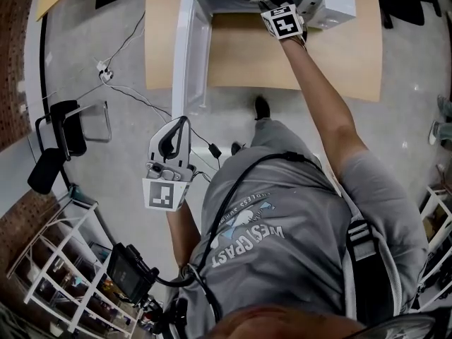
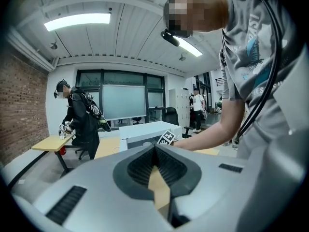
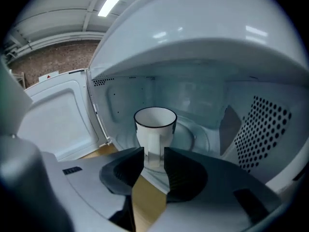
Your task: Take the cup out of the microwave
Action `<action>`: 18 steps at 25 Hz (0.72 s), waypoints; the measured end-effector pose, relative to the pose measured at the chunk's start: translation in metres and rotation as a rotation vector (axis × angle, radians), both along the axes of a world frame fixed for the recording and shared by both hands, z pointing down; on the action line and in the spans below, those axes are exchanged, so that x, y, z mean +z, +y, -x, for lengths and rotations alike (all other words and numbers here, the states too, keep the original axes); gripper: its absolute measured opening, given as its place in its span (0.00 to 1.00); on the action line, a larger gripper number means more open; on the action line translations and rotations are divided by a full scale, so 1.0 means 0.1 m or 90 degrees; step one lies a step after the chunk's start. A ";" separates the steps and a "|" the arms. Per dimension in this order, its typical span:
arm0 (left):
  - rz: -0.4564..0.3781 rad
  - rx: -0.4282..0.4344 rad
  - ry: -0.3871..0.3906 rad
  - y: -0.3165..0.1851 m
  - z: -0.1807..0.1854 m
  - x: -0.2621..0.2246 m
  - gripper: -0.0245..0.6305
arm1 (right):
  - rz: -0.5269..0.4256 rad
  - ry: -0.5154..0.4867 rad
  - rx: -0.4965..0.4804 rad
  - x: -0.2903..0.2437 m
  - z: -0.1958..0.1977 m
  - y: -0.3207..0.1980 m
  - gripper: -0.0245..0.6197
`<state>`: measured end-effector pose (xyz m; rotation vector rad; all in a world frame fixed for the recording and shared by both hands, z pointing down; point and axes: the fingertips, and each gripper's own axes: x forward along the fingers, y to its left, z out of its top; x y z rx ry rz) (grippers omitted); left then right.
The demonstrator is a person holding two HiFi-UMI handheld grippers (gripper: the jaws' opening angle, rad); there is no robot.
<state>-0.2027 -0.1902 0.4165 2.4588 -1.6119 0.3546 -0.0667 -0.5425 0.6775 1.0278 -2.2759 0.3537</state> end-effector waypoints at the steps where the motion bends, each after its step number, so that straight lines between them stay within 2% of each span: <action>1: 0.001 -0.002 0.000 -0.01 0.01 0.01 0.10 | 0.001 0.002 -0.006 0.04 0.02 -0.02 0.21; 6: 0.007 -0.002 0.002 -0.05 0.00 0.06 0.10 | -0.012 0.004 -0.019 0.14 0.08 -0.07 0.20; 8: 0.010 -0.001 0.003 -0.04 -0.02 0.07 0.10 | -0.029 -0.003 -0.014 0.08 0.08 -0.11 0.16; 13: 0.017 0.000 0.002 -0.03 -0.03 0.08 0.10 | -0.048 -0.056 0.014 -0.02 0.04 -0.09 0.14; 18: 0.017 0.001 0.000 0.02 -0.05 0.09 0.10 | -0.063 -0.101 0.005 -0.10 0.04 0.04 0.14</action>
